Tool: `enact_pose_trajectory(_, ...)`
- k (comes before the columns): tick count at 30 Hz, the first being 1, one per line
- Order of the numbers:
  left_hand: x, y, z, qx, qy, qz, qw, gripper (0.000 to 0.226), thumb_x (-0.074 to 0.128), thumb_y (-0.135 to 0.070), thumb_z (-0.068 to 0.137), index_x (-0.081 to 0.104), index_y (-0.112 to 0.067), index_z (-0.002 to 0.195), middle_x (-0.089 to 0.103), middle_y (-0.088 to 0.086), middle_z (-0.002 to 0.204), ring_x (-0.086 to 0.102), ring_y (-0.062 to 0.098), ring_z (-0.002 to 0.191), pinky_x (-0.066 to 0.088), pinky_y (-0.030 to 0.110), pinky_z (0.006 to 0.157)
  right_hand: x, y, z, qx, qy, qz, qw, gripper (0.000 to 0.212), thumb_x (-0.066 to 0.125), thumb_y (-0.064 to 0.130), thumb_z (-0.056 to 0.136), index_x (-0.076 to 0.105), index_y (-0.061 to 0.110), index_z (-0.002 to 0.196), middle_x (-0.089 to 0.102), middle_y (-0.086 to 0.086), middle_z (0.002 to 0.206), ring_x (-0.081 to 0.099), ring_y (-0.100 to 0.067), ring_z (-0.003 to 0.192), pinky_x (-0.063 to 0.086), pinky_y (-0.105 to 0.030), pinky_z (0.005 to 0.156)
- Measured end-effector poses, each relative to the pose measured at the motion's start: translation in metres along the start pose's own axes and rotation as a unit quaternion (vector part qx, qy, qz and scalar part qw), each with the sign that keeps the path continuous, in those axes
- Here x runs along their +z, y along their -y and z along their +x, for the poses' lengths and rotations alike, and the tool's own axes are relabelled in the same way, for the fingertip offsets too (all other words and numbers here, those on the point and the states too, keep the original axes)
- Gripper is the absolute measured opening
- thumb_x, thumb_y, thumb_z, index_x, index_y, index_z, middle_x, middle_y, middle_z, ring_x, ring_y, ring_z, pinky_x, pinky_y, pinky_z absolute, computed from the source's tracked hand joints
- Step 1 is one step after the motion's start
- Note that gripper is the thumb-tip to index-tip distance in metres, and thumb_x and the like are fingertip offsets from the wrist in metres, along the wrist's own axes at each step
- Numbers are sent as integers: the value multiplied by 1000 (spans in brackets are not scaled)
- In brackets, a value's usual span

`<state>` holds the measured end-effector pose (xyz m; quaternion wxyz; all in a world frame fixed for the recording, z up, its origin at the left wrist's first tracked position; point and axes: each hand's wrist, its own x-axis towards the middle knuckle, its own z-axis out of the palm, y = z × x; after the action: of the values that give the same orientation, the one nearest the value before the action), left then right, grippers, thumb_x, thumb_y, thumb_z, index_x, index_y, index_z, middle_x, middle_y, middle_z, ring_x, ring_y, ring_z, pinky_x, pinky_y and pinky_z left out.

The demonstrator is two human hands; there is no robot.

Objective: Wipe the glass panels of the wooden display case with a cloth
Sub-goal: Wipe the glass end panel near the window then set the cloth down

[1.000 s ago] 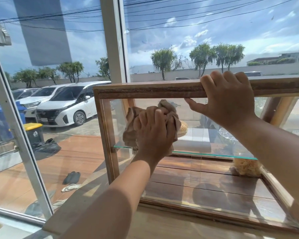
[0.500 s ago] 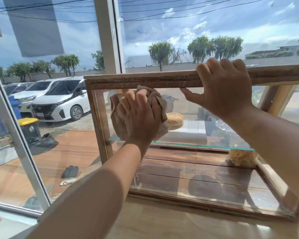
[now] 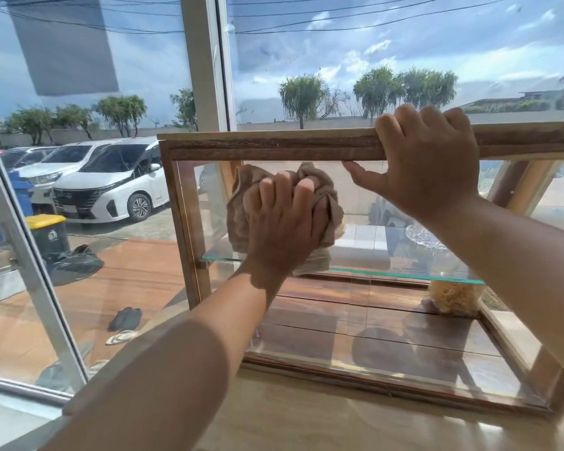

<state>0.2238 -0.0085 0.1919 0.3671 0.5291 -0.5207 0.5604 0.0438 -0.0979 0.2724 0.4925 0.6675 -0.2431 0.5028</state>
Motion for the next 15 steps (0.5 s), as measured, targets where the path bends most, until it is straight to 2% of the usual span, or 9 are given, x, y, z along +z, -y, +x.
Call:
enact_pose_trajectory(4, 7, -48, -3, -52, -21, -49, 997, 19, 52, -28, 95, 50, -14, 107, 61, 12, 97, 50, 31, 84, 37, 44, 73, -1, -2, -1, -2, 13, 5, 1000, 64, 37, 71, 96, 52, 9, 97, 57, -12, 87, 53, -31, 74, 37, -40, 69)
enact_pose_trajectory(5, 6, -48, -17, -43, -19, -51, 998, 18, 53, -28, 94, 52, -15, 106, 62, 10, 95, 50, 29, 84, 37, 43, 73, -1, -3, -1, -2, 16, 5, 1000, 63, 37, 70, 96, 53, 9, 97, 57, -12, 87, 53, -31, 74, 37, -40, 69)
enact_pose_trajectory(8, 1, -28, -72, 105, 31, -17, 994, 13, 56, -29, 94, 58, -17, 100, 63, 5, 90, 52, 26, 80, 38, 41, 70, -3, -3, 0, -5, 17, 5, 1000, 63, 39, 69, 96, 54, 9, 98, 58, -11, 87, 54, -31, 74, 38, -40, 71)
enact_pose_trajectory(10, -3, -6, -83, 158, 57, -8, 986, 10, 55, -27, 94, 55, -18, 98, 62, 4, 89, 55, 26, 77, 39, 40, 69, -3, -2, 0, -5, 18, 4, 1000, 63, 39, 69, 96, 54, 9, 98, 58, -11, 87, 54, -31, 74, 38, -39, 71)
enact_pose_trajectory(15, -6, 18, -9, 64, 9, 36, 997, 17, 49, -30, 94, 46, -16, 103, 60, 12, 97, 44, 29, 84, 33, 43, 71, -2, -1, 0, -4, 13, 4, 1000, 61, 40, 69, 96, 54, 9, 97, 59, -11, 86, 54, -30, 73, 39, -39, 70)
